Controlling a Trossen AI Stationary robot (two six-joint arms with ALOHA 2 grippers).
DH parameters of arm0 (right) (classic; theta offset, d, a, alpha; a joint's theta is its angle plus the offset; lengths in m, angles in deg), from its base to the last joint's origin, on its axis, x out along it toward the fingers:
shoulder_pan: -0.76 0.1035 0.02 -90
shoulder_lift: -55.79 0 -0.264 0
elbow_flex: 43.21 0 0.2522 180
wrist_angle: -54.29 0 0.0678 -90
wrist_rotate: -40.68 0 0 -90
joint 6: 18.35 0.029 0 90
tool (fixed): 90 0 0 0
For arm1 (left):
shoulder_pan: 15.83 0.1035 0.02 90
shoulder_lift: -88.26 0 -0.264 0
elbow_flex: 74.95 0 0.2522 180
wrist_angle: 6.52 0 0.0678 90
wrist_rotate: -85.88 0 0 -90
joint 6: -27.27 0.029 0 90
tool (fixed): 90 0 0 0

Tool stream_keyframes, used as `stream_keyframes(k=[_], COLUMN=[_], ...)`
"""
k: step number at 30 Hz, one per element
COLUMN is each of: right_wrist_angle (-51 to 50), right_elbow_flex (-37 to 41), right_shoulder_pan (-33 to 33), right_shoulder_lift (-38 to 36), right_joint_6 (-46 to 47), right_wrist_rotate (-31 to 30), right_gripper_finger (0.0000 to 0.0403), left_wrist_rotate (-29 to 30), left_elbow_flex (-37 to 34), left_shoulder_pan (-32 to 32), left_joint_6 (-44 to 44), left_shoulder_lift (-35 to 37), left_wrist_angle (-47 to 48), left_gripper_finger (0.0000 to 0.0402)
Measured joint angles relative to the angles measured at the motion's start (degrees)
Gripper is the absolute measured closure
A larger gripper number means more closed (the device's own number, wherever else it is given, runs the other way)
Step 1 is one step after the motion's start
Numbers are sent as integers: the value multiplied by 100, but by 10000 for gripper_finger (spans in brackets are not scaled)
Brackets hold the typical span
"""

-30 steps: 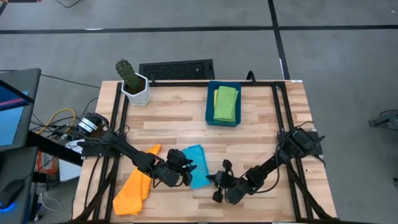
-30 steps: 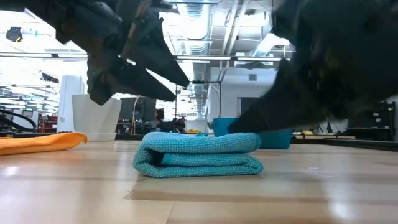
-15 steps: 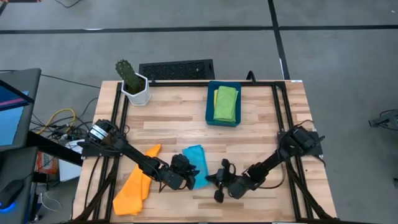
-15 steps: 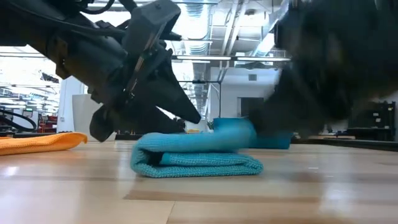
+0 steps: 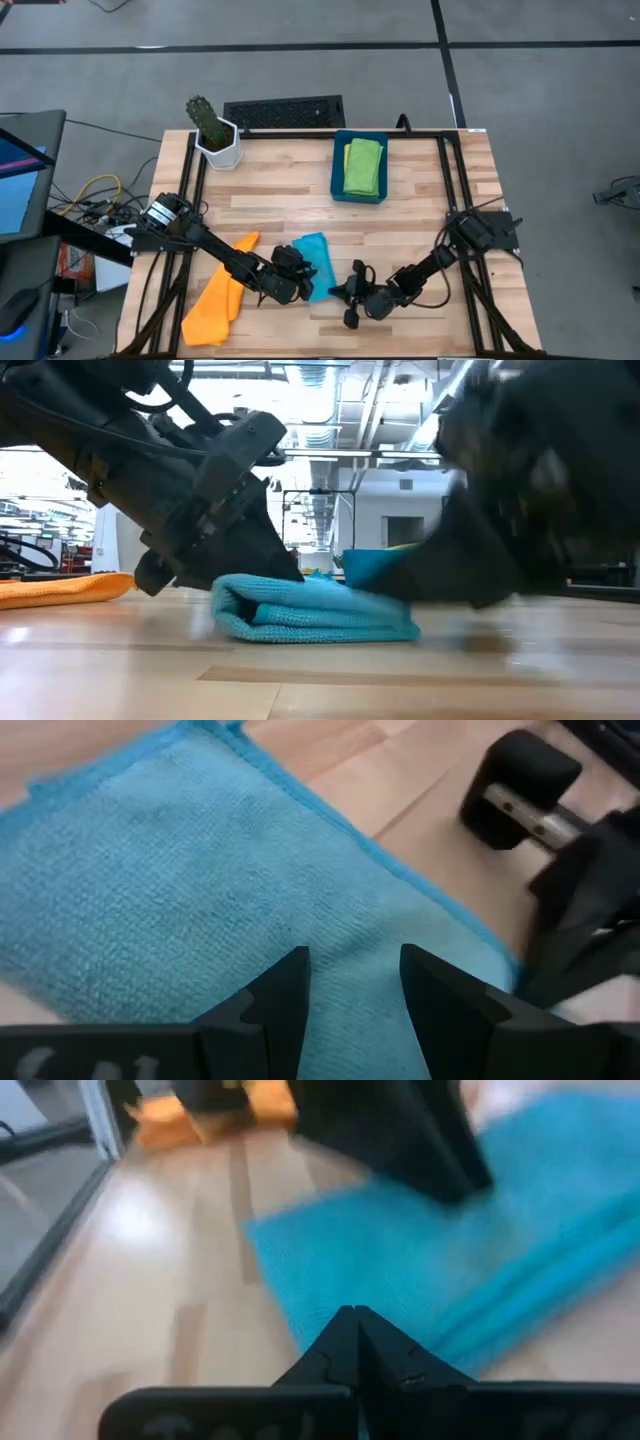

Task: Fold microfiber towels
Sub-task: Fold the blue towel

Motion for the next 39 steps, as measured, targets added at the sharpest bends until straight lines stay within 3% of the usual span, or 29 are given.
stream_keyframes(k=[6, 15, 19, 25, 31, 39], right_wrist_angle=[-66, -69, -59, -59, -40, -215], right_elbow_flex=[-9, -25, -24, -20, -20, 38], right_shoulder_pan=[14, -66, -68, -68, -77, -36], right_shoulder_lift=[87, 92, 98, 100, 100, -340], right_joint_6=[212, 181, 157, 174, 178, 45], right_wrist_rotate=[-41, -21, -44, -54, -70, -21], right_gripper_finger=[390, 383, 387, 377, 384, 382], left_wrist_rotate=[-40, 286, 308, 605, 182, -4], left_elbow_flex=[-1, -1, 7, 346, 742, 996], left_shoulder_pan=[42, -213, -685, -1037, -968, -950], left_joint_6=[11, 897, 771, 909, 1026, 763], left_shoulder_lift=[-56, 783, 375, -144, -595, -994], left_wrist_angle=[-156, -553, -692, -879, -314, -258], left_gripper_finger=[249, 249, 269, 340, 391, 396])
